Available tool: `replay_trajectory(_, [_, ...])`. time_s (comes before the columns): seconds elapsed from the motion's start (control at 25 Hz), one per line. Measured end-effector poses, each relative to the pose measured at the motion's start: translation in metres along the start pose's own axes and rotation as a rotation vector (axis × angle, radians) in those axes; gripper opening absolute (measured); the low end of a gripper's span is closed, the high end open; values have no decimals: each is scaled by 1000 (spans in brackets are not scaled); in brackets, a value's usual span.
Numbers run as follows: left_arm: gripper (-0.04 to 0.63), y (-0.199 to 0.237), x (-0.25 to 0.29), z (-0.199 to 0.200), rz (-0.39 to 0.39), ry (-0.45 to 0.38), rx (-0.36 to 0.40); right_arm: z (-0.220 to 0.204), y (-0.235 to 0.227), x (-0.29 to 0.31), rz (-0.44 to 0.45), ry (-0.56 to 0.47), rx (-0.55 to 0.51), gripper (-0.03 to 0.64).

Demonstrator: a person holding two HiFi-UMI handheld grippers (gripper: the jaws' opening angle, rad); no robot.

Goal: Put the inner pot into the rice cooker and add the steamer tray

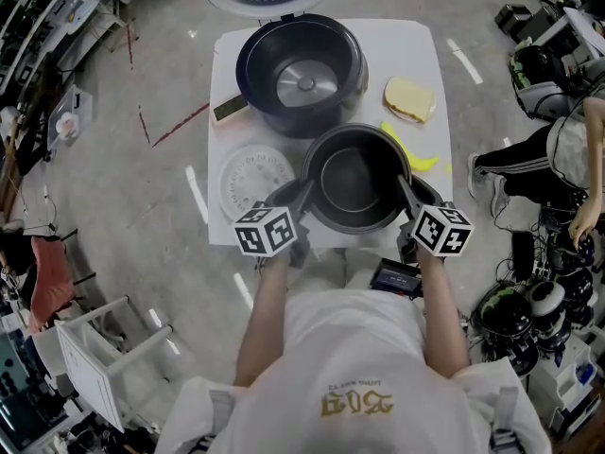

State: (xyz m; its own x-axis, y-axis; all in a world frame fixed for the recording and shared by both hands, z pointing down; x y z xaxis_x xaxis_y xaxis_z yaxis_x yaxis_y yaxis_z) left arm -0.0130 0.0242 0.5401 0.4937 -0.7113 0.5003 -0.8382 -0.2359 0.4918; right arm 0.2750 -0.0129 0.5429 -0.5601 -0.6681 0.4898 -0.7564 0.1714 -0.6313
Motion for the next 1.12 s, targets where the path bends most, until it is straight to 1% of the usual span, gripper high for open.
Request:
replay_trajectory(0.28, [91,-11,-3,11,-37,-35,-1,13,7,-15,3,-43,-14,83])
replay_trajectory(0.48, [89,-24,-2,25,-68,-64,6,30,12,-29,13,-77,-28,83])
replay_trajectory(0.72, [87,-41,-12,44,-95,-106,31,50,22,-45,48,-99,-37,83])
replay_trajectory(0.96, [87,-56,-21,60,-102,-151,48,68,31,-54,86,-112,-40,83])
replay_trajectory(1.12, [86,-65,-30,70,-113,-182,48,80,39,-63,109,-120,-47,83])
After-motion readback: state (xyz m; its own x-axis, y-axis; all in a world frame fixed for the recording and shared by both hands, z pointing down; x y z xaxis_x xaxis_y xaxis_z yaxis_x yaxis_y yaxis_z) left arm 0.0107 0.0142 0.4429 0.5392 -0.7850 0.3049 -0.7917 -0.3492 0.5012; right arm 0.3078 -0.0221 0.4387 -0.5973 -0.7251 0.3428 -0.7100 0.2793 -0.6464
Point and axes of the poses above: the fingertips, and each gripper's own axes: x forward along the fingers, y to its left, z out of its top, the point moved 8 cm from there along -x, backward along the fingers, and after that the axes turned 9 degrees about x, right-handed, at the moved point
